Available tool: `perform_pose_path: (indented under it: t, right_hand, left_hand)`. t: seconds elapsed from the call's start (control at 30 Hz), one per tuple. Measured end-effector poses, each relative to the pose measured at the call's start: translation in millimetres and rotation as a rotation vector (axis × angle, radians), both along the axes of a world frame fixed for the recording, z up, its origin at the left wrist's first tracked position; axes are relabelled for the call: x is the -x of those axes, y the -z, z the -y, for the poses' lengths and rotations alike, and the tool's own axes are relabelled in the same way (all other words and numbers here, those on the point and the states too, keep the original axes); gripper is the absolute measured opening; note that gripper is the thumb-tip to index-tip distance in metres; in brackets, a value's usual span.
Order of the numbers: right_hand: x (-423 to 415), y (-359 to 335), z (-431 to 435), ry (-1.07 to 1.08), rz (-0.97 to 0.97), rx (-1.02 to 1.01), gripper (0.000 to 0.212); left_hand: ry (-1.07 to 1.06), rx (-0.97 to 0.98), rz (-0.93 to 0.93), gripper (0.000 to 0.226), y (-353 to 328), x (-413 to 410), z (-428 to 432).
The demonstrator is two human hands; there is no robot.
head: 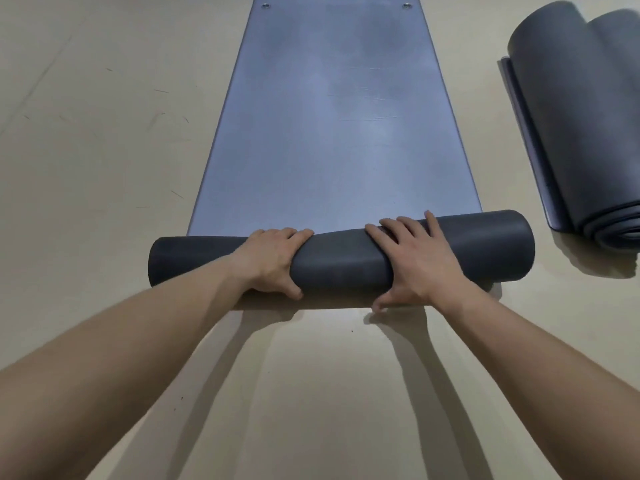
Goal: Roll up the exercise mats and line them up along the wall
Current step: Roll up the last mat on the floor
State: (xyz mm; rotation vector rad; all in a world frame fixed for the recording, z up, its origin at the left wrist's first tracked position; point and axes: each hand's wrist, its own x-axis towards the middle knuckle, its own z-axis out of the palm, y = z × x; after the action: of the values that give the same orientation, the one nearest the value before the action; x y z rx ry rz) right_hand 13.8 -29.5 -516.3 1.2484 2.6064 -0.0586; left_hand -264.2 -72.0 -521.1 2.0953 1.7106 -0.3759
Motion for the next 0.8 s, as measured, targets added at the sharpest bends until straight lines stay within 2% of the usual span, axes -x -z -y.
perform_pose_path:
  t: [0.1, 0.17, 0.23, 0.33, 0.47, 0.5, 0.57, 0.63, 0.73, 0.8]
  right_hand:
    - [3, 9, -3, 0.008, 0.056, -0.041, 0.120]
    - [11, 1, -17, 0.000, 0.066, 0.023, 0.110]
    - [18, -12, -32, 0.013, 0.077, 0.137, 0.106]
    - [26, -32, -46, 0.036, 0.098, 0.314, 0.099]
    - [14, -43, -35, 0.109, 0.139, 0.539, 0.099]
    - [6, -39, -23, 0.123, 0.122, 0.511, 0.104]
    - [-10, -25, 13, 0.139, 0.061, 0.288, 0.113]
    - [-20, -14, 42, 0.154, 0.014, 0.123, 0.108]
    - [-21, -18, 32, 0.168, -0.015, 0.134, 0.086]
    - [-17, -28, 12, 0.148, -0.020, 0.208, 0.082]
  left_hand:
    - [0.013, -0.109, -0.127, 0.116, 5, -8, 9]
    - [-0.002, -0.228, -0.206, 0.116, 13, -16, 23]
    - [-0.036, -0.243, -0.167, 0.109, 14, -18, 22]
    - [-0.071, -0.147, -0.064, 0.094, -4, -15, 5]
    - [-0.010, 0.078, -0.031, 0.089, -15, -21, 3]
    - [0.024, 0.116, -0.038, 0.088, -16, -24, 2]
    - [0.063, 0.185, -0.028, 0.086, -21, -32, -5]
    - [0.088, 0.261, -0.007, 0.083, -26, -40, -17]
    - [0.023, 0.382, 0.074, 0.078, -32, -41, -32]
    - [-0.030, 0.396, 0.129, 0.084, -35, -38, -36]
